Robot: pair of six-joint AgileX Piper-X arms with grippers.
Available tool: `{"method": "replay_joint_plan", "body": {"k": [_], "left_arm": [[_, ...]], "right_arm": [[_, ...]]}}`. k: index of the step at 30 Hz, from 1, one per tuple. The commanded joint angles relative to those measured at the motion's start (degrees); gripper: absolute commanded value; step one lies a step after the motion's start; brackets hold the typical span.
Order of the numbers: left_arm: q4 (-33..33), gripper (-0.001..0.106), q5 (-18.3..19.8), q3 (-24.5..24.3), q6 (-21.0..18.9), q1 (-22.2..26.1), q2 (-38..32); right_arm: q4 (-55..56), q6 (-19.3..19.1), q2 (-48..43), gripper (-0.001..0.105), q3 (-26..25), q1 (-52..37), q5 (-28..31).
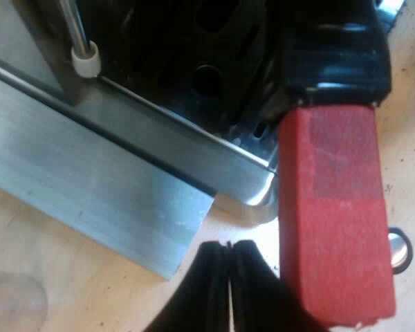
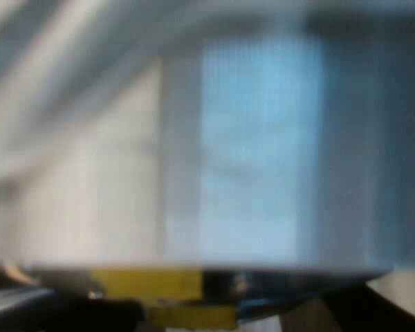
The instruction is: Put the handle in the coffee machine
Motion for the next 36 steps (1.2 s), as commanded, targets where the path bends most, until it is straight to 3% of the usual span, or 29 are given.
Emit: {"method": "replay_joint_plan", "body": {"k": [1, 9, 17, 22, 30, 36], "left_arm": [[2.9, 0.001, 2.5, -0.5, 0.4, -0.3, -0.8], [4.8, 0.0, 3.9, -0.5, 0.4, -1.2, -0.8], [5.9, 0.0, 3.9, -0.5, -1.3, -7.5, -1.2], [5.9, 0.0, 3.9, -0.3, -2.4, -7.8, -3.2], [4.1, 0.0, 5.0, 5.3, -2.6, -8.6, -7.4], [2.2, 0.0, 5.2, 7.5, -5.1, -13.3, -9.6]], "right_arm": [[-7.6, 0.5, -4.4, 0.039, -1.4, -0.3, 0.3], [-7.6, 0.5, -4.4, 0.039, -1.4, -0.3, 0.3], [-7.6, 0.5, -4.4, 0.039, -1.4, -0.3, 0.3], [-7.6, 0.5, -4.4, 0.039, -1.4, -0.3, 0.3], [-6.8, 0.5, -5.4, 0.039, -1.4, -0.3, 2.6], [-2.0, 0.4, -7.5, 0.039, -1.4, -0.2, 2.7]]}}
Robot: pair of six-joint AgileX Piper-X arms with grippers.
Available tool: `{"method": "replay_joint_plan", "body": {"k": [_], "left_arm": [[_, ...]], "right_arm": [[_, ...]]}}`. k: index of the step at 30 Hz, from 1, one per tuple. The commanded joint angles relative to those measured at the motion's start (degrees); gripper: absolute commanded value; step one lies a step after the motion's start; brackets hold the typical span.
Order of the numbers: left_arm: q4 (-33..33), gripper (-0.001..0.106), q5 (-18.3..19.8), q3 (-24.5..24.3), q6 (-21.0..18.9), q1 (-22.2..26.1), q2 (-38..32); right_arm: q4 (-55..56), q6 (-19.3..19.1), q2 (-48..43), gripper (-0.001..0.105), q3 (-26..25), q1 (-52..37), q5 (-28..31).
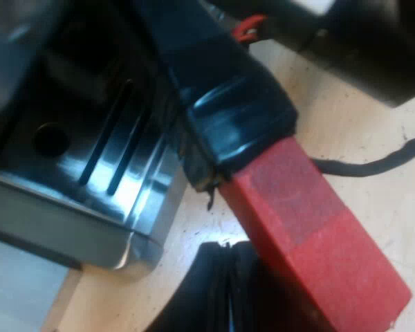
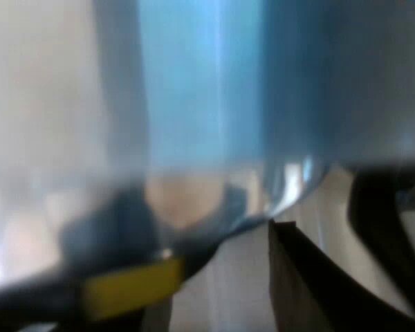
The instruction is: Put the handle in the coffee machine
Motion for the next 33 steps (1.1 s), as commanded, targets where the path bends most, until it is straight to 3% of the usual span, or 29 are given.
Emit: {"method": "replay_joint_plan", "body": {"k": [1, 9, 11, 14, 20, 24, 27, 33], "left_arm": [[0.8, 0.0, 3.0, 0.3, -3.2, -3.6, -1.7], [-1.1, 0.0, 3.2, 0.5, -8.4, -8.1, -2.5], [-1.6, 0.0, 4.5, 2.1, -8.9, -8.1, -3.3], [-5.1, 0.0, 4.3, 4.9, -11.3, -8.1, -5.1], [-11.6, 0.0, 4.4, 7.3, -16.2, -8.1, -6.7], [-11.9, 0.0, 4.9, 7.3, -16.4, -8.1, -6.7], [-12.3, 0.0, 5.7, 7.3, -18.7, -8.1, -6.7], [-14.1, 0.0, 5.6, 7.3, -21.8, -8.1, -7.7]], "right_arm": [[1.2, -0.4, -9.7, 0.039, -1.4, 0.1, -3.3], [13.7, 0.9, -15.9, 0.039, 0.2, 1.0, -5.2], [19.1, 5.3, -18.4, 0.039, 1.9, 1.2, -8.4], [27.3, 8.8, -21.7, 0.039, 4.5, 1.2, -10.5], [38.7, 12.4, -28.4, 0.039, 9.0, 1.6, -14.3], [45.7, 13.4, -32.7, 0.039, 11.5, 2.5, -17.6], [50.7, 14.9, -36.1, 0.039, 13.3, 3.7, -19.0], [62.7, 20.0, -42.6, 0.039, 14.7, 6.0, -22.7]]}}
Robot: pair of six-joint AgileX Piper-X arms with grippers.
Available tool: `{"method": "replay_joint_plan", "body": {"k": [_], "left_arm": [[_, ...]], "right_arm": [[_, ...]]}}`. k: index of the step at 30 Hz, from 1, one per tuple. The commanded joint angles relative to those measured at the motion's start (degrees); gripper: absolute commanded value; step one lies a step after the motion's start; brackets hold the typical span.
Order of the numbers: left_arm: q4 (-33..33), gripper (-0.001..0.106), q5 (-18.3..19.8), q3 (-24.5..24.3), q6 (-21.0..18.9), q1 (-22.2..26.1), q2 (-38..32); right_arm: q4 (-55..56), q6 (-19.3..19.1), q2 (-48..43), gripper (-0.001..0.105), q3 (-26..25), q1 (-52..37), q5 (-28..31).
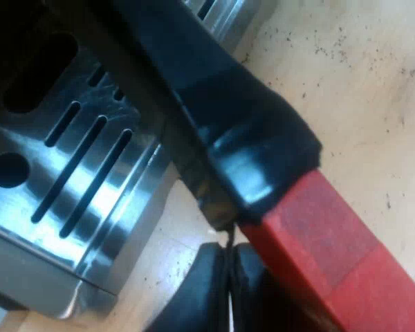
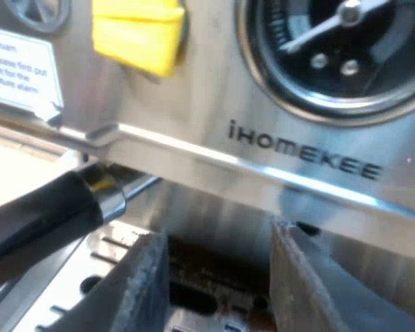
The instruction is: Put the handle in the coffee machine
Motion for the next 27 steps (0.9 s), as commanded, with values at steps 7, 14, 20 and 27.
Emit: {"method": "replay_joint_plan", "body": {"k": [7, 14, 20, 27], "left_arm": [[-2.4, 0.0, 5.2, -0.3, -3.8, -1.0, -2.0], [-2.8, 0.0, 4.9, -0.3, -6.4, -3.0, -2.0], [-6.0, 0.0, -0.6, -0.3, -9.8, -9.8, -2.4], [-6.9, 0.0, -1.0, -0.3, -10.2, -16.2, -2.5]], "right_arm": [[13.6, 4.5, -10.2, 0.039, -0.2, 2.1, -11.2], [17.8, 4.9, -17.6, 0.055, -0.2, 2.2, -13.4], [23.7, 4.9, -22.5, 0.074, -0.2, 2.2, -18.2], [31.3, 8.1, -26.4, 0.072, -0.2, 2.2, -20.9]]}}
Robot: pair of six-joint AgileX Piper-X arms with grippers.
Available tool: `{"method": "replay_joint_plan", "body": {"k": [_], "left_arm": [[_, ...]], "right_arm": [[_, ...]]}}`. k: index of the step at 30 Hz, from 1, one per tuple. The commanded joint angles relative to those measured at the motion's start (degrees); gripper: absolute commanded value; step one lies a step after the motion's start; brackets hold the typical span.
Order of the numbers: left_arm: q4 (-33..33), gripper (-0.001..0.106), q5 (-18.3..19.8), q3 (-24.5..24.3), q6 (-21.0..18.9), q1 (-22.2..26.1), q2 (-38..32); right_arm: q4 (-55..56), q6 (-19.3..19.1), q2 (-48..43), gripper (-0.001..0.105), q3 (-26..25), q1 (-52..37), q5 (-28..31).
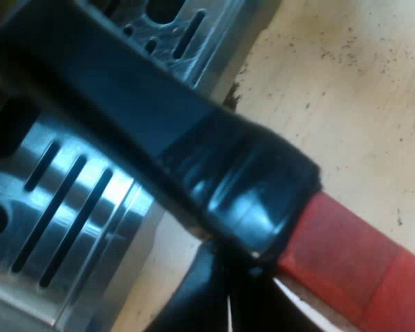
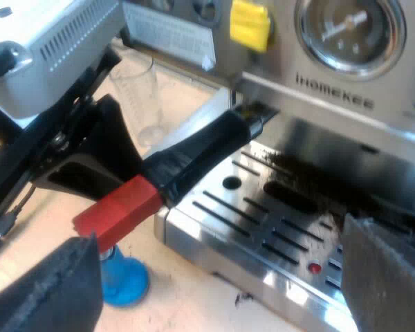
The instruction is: Put the handle in the coffee machine
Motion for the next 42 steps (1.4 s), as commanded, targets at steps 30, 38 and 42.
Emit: {"method": "replay_joint_plan", "body": {"k": [30, 38, 42], "left_arm": [[0.6, 0.0, -2.6, -0.4, 1.7, 9.2, -14.3], [1.0, 0.01, -2.8, -5.6, -5.0, 14.1, -22.4], [1.0, 0.037, -4.2, -10.1, -7.0, 14.3, -23.0]], "right_arm": [[5.2, 3.2, -2.6, 0.072, -0.3, 0.0, -8.7], [7.2, 3.2, -2.6, 0.072, -0.9, -5.3, -15.2], [10.1, 2.3, -2.6, 0.072, -3.6, -9.0, -16.1]]}}
